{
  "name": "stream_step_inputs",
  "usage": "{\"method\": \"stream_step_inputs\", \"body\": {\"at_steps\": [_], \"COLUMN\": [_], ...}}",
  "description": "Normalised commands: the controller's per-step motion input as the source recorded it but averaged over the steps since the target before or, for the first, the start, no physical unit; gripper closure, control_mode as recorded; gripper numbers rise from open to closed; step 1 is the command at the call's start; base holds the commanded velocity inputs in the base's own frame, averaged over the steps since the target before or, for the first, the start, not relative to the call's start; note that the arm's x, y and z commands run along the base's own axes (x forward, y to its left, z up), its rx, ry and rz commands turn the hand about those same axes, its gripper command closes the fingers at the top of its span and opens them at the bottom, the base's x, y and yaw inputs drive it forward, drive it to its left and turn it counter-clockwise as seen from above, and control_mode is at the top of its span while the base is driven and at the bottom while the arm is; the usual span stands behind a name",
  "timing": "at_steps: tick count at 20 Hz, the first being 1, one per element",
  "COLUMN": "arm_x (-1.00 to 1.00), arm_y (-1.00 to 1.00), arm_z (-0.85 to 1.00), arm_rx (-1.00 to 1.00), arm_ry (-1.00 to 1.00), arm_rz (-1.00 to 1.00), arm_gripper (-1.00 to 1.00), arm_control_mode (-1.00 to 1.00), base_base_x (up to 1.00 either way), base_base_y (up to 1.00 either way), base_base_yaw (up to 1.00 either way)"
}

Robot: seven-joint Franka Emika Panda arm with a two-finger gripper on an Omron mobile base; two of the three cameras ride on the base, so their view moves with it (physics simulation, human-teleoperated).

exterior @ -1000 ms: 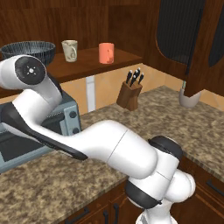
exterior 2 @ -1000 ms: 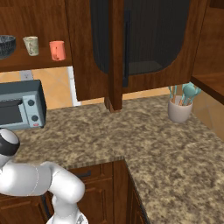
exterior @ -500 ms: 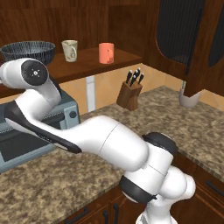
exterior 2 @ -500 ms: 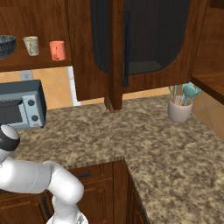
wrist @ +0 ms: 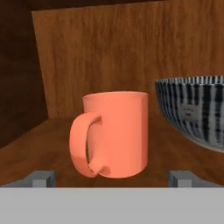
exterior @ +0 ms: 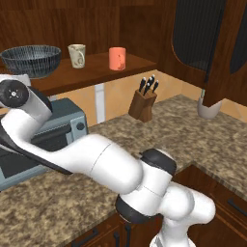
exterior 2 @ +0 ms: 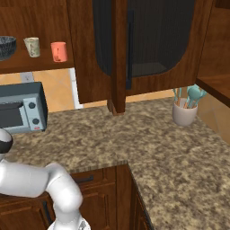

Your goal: Gather all objects into one cabinet and sort the glasses and bowls to opposite sides.

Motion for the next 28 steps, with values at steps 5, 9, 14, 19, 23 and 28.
{"method": "stream_step_inputs", "body": {"at_steps": [5,9,14,19,23,28], "arm_x": [0.00,0.03,0.01,0.00,0.00,0.00], "arm_y": [0.22,0.24,0.16,0.00,0.06,0.43], "arm_z": [0.04,0.04,0.04,0.23,0.08,0.00], "arm_rx": [0.00,0.00,0.00,0.00,0.00,0.00], "arm_ry": [-0.02,-0.01,0.00,0.00,0.00,0.00], "arm_rz": [-0.21,-0.23,-0.17,-0.15,-0.12,-0.16], "arm_gripper": [-1.00,-1.00,-1.00,-1.00,-1.00,-1.00], "arm_control_mode": [-1.00,-1.00,-1.00,-1.00,-1.00,-1.00], "base_base_x": [0.00,0.00,0.00,0.00,0.00,0.00], "base_base_y": [0.00,0.00,0.00,0.00,0.00,0.00], "base_base_yaw": [0.00,0.00,0.00,0.00,0.00,0.00]}}
